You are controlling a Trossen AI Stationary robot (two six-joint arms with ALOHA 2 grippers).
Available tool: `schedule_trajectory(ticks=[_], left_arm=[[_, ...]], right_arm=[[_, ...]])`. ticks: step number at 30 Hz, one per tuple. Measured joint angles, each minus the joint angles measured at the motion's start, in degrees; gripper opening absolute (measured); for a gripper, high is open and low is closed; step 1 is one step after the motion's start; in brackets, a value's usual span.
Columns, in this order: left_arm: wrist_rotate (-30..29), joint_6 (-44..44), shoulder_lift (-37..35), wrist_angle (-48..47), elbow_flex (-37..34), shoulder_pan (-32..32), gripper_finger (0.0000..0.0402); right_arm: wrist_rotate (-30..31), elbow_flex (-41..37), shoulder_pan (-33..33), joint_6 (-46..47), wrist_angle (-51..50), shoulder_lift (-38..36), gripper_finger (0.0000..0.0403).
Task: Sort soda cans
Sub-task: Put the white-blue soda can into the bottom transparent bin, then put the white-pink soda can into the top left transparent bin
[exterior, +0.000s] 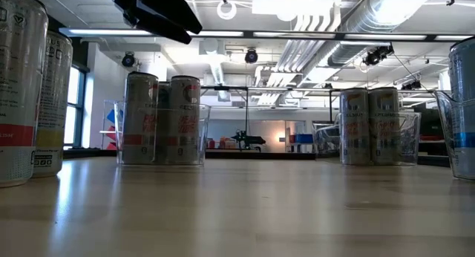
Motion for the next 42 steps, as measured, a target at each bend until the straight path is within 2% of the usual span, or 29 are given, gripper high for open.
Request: schedule_trajectory(ticks=[13, 18, 22, 24, 26, 29, 31, 36, 39, 42], left_arm=[[1.0, 0.6, 0.0, 1.0, 0.0, 0.7, 0.0282], [1.1, 0.7, 0.0, 1.0, 0.0, 0.7, 0.0282], [4.0, 3.0, -0.2, 0.3, 0.4, 0.7, 0.0282], [7.4, 5.0, -0.2, -2.4, 2.3, 0.3, 0.0282], [11.6, 6.8, -0.3, -6.4, 5.1, -0.4, 0.0282], [17.5, 4.6, -0.4, -17.5, 10.2, -1.5, 0.0282], [20.9, 1.7, -0.4, -26.2, 14.3, -2.3, 0.0282], [31.2, -2.8, -0.4, -41.3, 24.3, -5.0, 0.0282], [34.3, -1.8, -0.5, -41.7, 27.4, -8.4, 0.0282], [33.4, 1.3, -0.5, -41.7, 27.6, -12.6, 0.0282]], right_arm=[[3.5, 1.2, -4.2, -7.8, -0.1, -0.1, 0.0288], [6.2, 8.2, -5.3, -13.6, 0.0, -0.3, 0.0288], [7.9, 14.7, -5.9, -19.1, 0.0, -0.3, 0.0288], [11.9, 16.8, -6.1, -21.3, 0.7, -0.3, 0.0288], [18.7, 17.6, -6.1, -24.1, 2.4, -0.4, 0.0288], [31.2, 16.8, -7.0, -27.0, 5.0, -0.4, 0.0288], [35.7, 16.2, -9.0, -27.1, 5.3, -0.4, 0.0288], [33.5, 14.8, -17.2, -30.9, 7.3, -0.3, 0.0288], [31.4, 13.6, -21.7, -34.9, 11.7, -0.3, 0.0288], [28.3, 12.3, -24.7, -43.2, 18.2, -0.3, 0.0288]])
